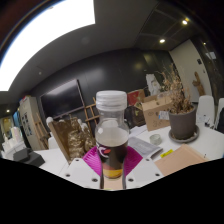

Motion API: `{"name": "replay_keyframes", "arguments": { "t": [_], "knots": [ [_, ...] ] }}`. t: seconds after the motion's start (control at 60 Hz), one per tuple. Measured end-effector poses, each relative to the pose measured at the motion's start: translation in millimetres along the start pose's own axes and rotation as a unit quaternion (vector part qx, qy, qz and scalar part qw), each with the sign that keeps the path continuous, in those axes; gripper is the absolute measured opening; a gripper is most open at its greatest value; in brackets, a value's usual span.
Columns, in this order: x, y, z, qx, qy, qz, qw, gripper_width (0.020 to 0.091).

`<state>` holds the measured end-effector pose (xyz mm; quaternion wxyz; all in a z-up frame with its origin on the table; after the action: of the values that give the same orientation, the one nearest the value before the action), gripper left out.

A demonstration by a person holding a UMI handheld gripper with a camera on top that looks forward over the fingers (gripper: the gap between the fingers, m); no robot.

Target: Pour water

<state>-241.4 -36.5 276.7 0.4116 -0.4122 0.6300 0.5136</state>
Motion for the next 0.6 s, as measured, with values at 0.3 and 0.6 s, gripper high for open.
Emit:
{"name": "replay_keyframes", "arguments": {
  "t": [0.3, 0.6],
  "knots": [
    [113, -72, 29, 0.072, 0.087, -0.122, 0.986, 0.0240],
    [178, -95, 33, 0.081, 0.137, -0.126, 0.979, 0.0242]
  ]
}}
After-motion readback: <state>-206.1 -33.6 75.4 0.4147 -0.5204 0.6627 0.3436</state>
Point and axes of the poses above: the point between the fingertips, and its own axes, seen from behind it with the camera up: y to the left, x down, z forward, the way the camera looks, the point moved 7 cm from there along -z, backward, against the way the camera looks, and after that the axes turned 5 degrees about x, right-handed, at the moved point
